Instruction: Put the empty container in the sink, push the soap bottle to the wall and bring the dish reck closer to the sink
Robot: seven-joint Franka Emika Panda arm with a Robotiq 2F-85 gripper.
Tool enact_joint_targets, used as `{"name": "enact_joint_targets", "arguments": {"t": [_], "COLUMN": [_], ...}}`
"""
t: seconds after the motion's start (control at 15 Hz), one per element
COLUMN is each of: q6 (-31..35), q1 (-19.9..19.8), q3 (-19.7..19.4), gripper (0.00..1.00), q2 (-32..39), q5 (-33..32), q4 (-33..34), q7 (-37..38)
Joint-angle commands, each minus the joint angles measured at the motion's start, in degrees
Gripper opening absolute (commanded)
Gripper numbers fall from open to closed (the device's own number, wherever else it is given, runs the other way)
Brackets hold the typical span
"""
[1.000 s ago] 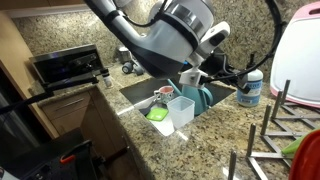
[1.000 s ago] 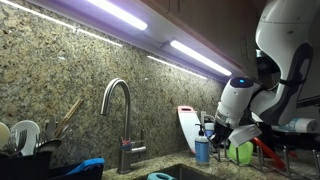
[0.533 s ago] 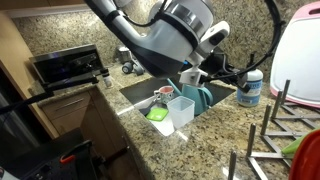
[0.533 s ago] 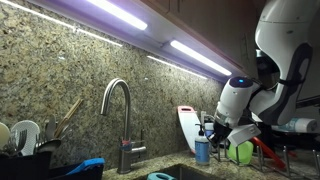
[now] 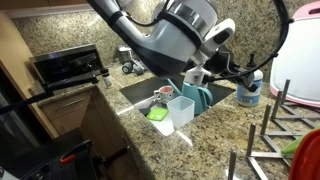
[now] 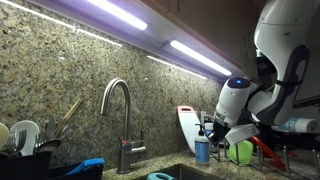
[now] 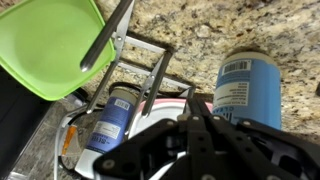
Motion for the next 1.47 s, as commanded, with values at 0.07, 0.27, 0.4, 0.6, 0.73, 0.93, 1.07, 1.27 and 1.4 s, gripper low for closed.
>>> {"name": "enact_joint_targets", "arguments": {"t": [0.07, 0.27, 0.4, 0.6, 0.73, 0.93, 1.07, 1.27, 1.4], "q6": [-3.57, -3.85, -3.64, -3.47, -3.71, -4.05, -4.62, -5.38, -5.87], "q1": [-2.90, -3.06, -2.48, -2.47, -2.60, -2.92, -3.28, -3.58, -3.76], "q3": [5.01, 5.90, 5.22, 5.05, 5.25, 5.74, 6.28, 6.73, 7.09], "gripper": [0.00, 0.00, 0.00, 0.00, 0.00, 0.00, 0.00, 0.00, 0.00], "q2": [1.67, 2.92, 3.87, 4.99, 5.78, 6.99, 7.85, 9.13, 9.75], "q5": [1.95, 2.13, 2.33, 2.55, 2.63, 2.84, 3.24, 3.74, 4.22], "q4": [2.14, 3.95, 5.13, 6.88, 8.07, 9.51, 10.49, 12.03, 12.98], "q7": [-1.27, -0.35, 0.39, 0.57, 0.42, 0.14, -0.06, 0.03, -0.09]}}
